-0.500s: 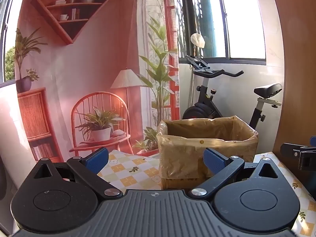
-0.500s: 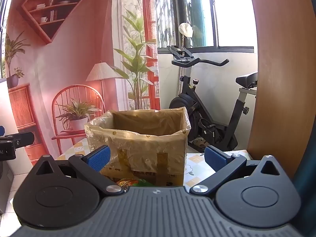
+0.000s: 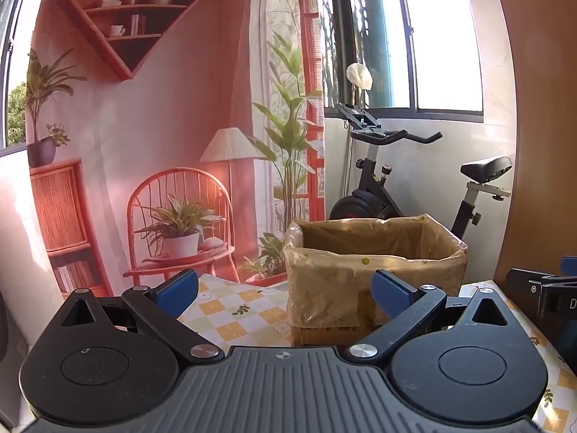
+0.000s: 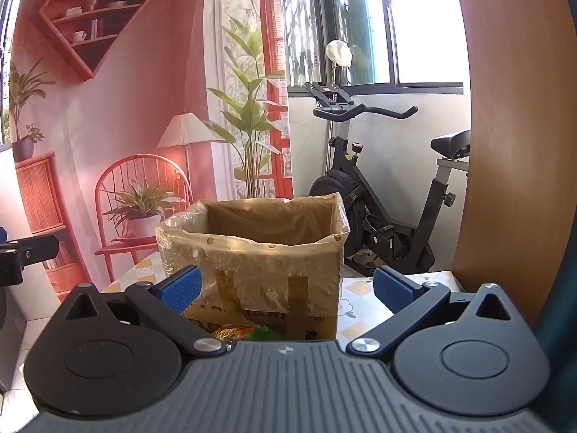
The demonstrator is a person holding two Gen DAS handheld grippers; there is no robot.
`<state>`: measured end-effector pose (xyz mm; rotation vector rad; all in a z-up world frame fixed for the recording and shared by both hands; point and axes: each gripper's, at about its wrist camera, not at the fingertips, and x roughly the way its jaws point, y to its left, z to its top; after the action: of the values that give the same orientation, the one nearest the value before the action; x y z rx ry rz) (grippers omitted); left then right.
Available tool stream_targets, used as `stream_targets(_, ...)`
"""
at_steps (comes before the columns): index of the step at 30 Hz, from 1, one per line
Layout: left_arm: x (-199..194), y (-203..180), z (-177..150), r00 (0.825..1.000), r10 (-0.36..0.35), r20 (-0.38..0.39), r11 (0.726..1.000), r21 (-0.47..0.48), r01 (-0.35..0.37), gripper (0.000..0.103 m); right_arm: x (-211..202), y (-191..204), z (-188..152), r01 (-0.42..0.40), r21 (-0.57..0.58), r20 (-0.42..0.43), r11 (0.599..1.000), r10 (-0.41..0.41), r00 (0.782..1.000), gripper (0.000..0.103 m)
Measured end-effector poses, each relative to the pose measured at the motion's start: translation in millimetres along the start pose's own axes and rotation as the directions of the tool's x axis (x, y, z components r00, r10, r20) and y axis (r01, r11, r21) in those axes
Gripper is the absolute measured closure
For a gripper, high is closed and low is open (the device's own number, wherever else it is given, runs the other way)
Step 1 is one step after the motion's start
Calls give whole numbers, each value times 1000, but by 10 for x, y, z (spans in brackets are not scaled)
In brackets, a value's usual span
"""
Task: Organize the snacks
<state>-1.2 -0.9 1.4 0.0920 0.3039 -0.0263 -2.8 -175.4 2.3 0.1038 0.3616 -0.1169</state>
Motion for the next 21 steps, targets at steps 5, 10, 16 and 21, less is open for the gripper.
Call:
stream_targets(5, 0, 8, 1, 1000, -6, 2, 1000, 2, 6, 0, -37, -11, -18, 0, 9, 9, 1000, 0, 1000, 0)
stream_targets(10, -21, 11, -11, 1000, 0, 6, 1000, -4, 0, 0, -43, -11, -28, -1, 10, 8, 1000, 1, 1000, 0)
stream_targets(16, -29, 13, -10, 1000, 5, 7, 1000, -7, -5, 0, -46, -7, -35, 0, 11, 9, 1000, 0, 1000, 0)
stream_targets(21, -36, 13, -11, 1000, 6, 12, 1000, -8, -5, 0, -51, -11, -31, 1, 10, 8, 1000, -1, 1000, 0)
